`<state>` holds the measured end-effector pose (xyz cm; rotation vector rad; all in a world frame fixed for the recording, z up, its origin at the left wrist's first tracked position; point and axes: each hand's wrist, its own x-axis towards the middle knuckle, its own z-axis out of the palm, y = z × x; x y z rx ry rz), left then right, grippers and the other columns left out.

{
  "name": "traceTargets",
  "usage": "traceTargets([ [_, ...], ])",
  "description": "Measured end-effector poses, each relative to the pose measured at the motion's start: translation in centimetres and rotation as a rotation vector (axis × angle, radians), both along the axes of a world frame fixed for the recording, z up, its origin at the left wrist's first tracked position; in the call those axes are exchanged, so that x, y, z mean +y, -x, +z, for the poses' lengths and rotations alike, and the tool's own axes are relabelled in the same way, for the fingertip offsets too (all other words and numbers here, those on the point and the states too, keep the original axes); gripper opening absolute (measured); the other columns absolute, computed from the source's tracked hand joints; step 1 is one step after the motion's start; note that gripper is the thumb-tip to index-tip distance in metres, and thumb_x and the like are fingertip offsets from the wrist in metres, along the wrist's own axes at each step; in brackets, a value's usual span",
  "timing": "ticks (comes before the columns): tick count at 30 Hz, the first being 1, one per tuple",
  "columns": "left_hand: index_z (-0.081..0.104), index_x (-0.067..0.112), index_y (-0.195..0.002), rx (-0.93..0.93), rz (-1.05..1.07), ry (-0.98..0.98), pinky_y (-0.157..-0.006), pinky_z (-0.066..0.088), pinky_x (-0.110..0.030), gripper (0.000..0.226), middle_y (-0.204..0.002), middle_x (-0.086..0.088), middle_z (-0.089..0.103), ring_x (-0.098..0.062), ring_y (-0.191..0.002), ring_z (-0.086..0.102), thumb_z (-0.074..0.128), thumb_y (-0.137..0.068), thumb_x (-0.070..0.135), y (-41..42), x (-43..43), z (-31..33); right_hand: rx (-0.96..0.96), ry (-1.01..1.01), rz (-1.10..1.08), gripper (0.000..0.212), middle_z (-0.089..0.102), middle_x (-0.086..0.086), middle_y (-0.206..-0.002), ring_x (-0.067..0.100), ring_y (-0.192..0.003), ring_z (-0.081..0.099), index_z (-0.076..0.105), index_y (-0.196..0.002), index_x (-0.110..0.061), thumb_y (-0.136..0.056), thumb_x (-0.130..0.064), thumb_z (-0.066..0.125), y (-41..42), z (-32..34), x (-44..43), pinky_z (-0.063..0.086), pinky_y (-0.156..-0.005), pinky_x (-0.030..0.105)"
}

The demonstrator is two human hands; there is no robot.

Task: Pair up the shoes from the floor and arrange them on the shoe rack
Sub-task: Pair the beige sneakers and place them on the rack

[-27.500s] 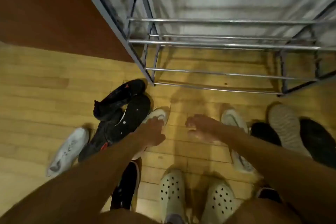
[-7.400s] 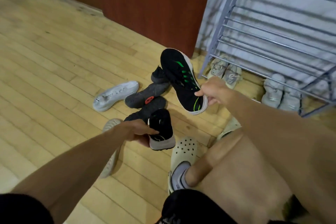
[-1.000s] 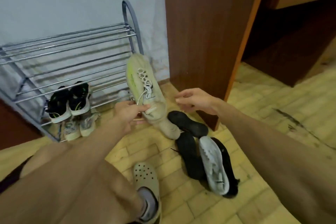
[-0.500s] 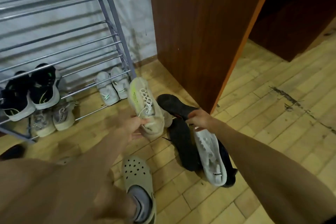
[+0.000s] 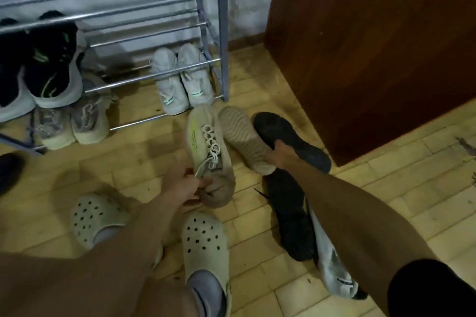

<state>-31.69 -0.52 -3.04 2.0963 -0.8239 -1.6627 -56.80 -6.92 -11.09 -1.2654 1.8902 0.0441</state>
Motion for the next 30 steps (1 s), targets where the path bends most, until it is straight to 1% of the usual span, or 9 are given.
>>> traceTargets([
  [3, 0.068, 0.012, -0.104, 0.01, 0.051, -0.055, -0.056, 0.054, -0.03, 0.034, -0.094, -0.006, 0.071, -0.025, -0.085, 0.067, 0.08, -0.073, 0.011, -1.4, 0.6, -0.6, -0.016, -0.036, -0.109, 0.083, 0.035, 0.023, -0.148, 0.038, -0.132, 0.04, 0.012, -0.15, -0.003, -0.09, -0.031, 0.062, -1.4, -1.5, -0.2, 0.039, -0.104, 0.044],
  [7, 0.066, 0.01, -0.105, 0.059, 0.072, -0.108, -0.056, 0.054, -0.032, 0.033, -0.087, -0.006, 0.068, -0.021, -0.078, 0.063, 0.078, -0.074, 0.008, -0.6, 0.2, -0.3, -0.018, -0.058, -0.234, 0.1, 0.04, 0.021, -0.146, 0.035, -0.13, 0.045, 0.014, -0.148, 0.001, -0.077, -0.028, 0.078, -1.6, -2.0, 0.0, 0.045, -0.103, 0.041],
  [11, 0.063, 0.012, -0.107, 0.154, 0.063, -0.118, -0.078, 0.057, -0.039, 0.03, -0.095, -0.009, 0.068, -0.023, -0.086, 0.064, 0.073, -0.079, 0.009, 1.7, 0.1, 0.2, -0.095, -0.021, -0.182, 0.073, 0.058, 0.015, -0.127, 0.029, -0.111, 0.06, 0.049, -0.131, -0.002, -0.071, -0.028, 0.082, -2.1, -0.8, 1.4, 0.054, -0.092, 0.04],
  [13, 0.065, 0.011, -0.104, 0.149, 0.053, -0.104, -0.08, 0.057, -0.04, 0.028, -0.098, -0.011, 0.07, -0.027, -0.09, 0.066, 0.074, -0.078, 0.006, 2.3, 0.3, 0.4, -0.05, 0.105, -0.143, 0.074, 0.051, 0.013, -0.131, 0.029, -0.11, 0.059, 0.051, -0.13, -0.006, -0.069, -0.032, 0.083, -2.3, -0.1, 2.6, 0.052, -0.095, 0.04],
  [15, 0.066, 0.01, -0.101, 0.138, 0.035, -0.114, -0.071, 0.057, -0.039, 0.027, -0.095, -0.013, 0.07, -0.028, -0.086, 0.066, 0.073, -0.076, 0.001, 2.1, 0.7, 0.5, 0.103, 0.266, -0.067, 0.07, 0.037, 0.009, -0.133, 0.029, -0.103, 0.059, 0.049, -0.131, -0.011, -0.071, -0.035, 0.078, -2.6, 0.7, 4.0, 0.052, -0.086, 0.037],
  [18, 0.065, 0.01, -0.084, 0.081, -0.003, -0.147, -0.05, 0.05, -0.031, 0.019, -0.085, -0.011, 0.068, -0.025, -0.074, 0.064, 0.075, -0.074, -0.001, 1.1, 1.9, 0.7, 0.27, 0.454, 0.118, 0.056, 0.033, 0.007, -0.13, 0.029, -0.103, 0.058, 0.048, -0.127, -0.015, -0.078, -0.028, 0.071, -3.1, 1.2, 7.2, 0.051, -0.075, 0.035],
  [22, 0.062, 0.009, -0.082, 0.028, 0.023, -0.17, -0.054, 0.051, -0.035, 0.017, -0.081, -0.009, 0.064, -0.025, -0.073, 0.061, 0.075, -0.075, 0.001, -0.6, 3.6, 0.5, 0.124, 0.352, 0.293, 0.065, 0.035, 0.006, -0.129, 0.026, -0.111, 0.051, 0.035, -0.14, -0.025, -0.083, -0.029, 0.067, -4.1, 0.3, 11.2, 0.055, -0.083, 0.04],
  [26, 0.057, 0.004, -0.104, 0.02, 0.095, -0.167, -0.078, 0.053, -0.044, 0.03, -0.097, -0.013, 0.061, -0.028, -0.084, 0.059, 0.072, -0.078, 0.002, -1.6, 4.3, 0.3, 0.034, 0.188, 0.495, 0.047, 0.04, 0.005, -0.136, 0.026, -0.12, 0.048, 0.047, -0.136, -0.018, -0.09, -0.016, 0.056, -5.2, -1.3, 12.9, 0.049, -0.096, 0.037],
  [30, 0.055, 0.002, -0.118, 0.012, 0.154, -0.144, -0.08, 0.052, -0.043, 0.041, -0.113, -0.018, 0.06, -0.033, -0.101, 0.059, 0.071, -0.079, 0.0, -1.5, 4.4, 0.2, 0.0, 0.276, 0.231, 0.043, 0.044, 0.01, -0.131, 0.028, -0.121, 0.046, 0.053, -0.129, -0.015, -0.091, -0.034, 0.056, -4.2, -1.8, 12.1, 0.047, -0.096, 0.04],
])
